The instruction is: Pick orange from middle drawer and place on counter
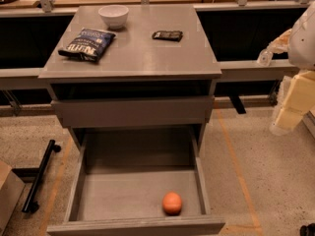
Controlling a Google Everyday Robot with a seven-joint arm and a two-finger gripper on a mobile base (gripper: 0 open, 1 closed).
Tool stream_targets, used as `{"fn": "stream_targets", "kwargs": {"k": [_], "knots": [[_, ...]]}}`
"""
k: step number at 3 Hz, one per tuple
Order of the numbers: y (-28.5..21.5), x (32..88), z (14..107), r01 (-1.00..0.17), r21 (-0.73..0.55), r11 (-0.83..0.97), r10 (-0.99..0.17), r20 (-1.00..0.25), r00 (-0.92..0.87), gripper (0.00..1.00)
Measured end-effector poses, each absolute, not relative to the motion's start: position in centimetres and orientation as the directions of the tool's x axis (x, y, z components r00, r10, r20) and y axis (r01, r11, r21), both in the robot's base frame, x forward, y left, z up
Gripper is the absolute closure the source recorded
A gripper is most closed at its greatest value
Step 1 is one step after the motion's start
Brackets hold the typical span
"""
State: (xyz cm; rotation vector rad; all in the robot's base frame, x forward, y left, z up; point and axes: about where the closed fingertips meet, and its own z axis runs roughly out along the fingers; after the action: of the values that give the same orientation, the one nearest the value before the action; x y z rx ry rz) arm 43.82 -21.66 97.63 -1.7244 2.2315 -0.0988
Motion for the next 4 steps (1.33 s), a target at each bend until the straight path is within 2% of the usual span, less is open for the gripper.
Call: {"fn": "stream_targets", "kwargs": {"k": [2, 4], "knots": [[-21.7, 43.9, 97.6, -0.926, -0.250, 0.283, -0.948, -0.222, -0.229, 0.00], [-19.1, 46.7, 91.4, -0.896, -0.221, 0.386, -0.881, -0.376, -0.287, 0.00]]}}
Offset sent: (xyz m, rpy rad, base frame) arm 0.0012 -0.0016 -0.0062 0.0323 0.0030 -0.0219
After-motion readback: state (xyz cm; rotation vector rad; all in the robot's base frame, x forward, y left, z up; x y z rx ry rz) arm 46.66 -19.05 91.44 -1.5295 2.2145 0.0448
